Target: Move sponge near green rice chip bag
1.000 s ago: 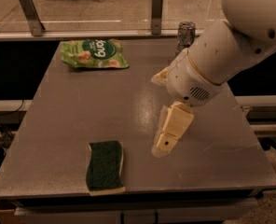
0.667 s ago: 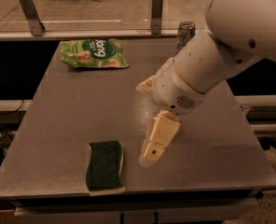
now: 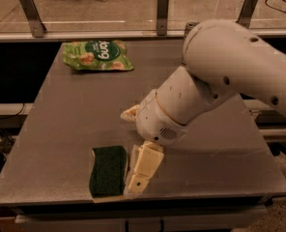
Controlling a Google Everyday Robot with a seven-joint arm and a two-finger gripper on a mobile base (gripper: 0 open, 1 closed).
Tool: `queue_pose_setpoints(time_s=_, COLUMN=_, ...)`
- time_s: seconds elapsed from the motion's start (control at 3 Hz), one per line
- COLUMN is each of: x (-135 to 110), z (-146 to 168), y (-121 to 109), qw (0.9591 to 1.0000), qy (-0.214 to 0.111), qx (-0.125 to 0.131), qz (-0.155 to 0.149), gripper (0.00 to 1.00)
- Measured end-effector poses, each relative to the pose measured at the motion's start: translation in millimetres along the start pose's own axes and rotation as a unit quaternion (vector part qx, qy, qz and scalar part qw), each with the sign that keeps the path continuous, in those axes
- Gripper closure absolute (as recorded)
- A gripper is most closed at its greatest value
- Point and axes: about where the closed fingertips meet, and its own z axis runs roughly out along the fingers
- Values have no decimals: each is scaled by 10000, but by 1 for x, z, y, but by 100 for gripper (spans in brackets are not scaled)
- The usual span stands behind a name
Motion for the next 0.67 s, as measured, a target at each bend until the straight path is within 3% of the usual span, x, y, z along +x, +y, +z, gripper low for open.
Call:
queue_pose_setpoints(time_s=0.33, x=4, z=20, y=7, qw=10000, qy=-30, qx=-13, qz=13, gripper=0)
queue_pose_setpoints(time_s=0.67, x=3, z=33, y=11, qw=10000, qy=-67, qx=30, qz=22, gripper=17)
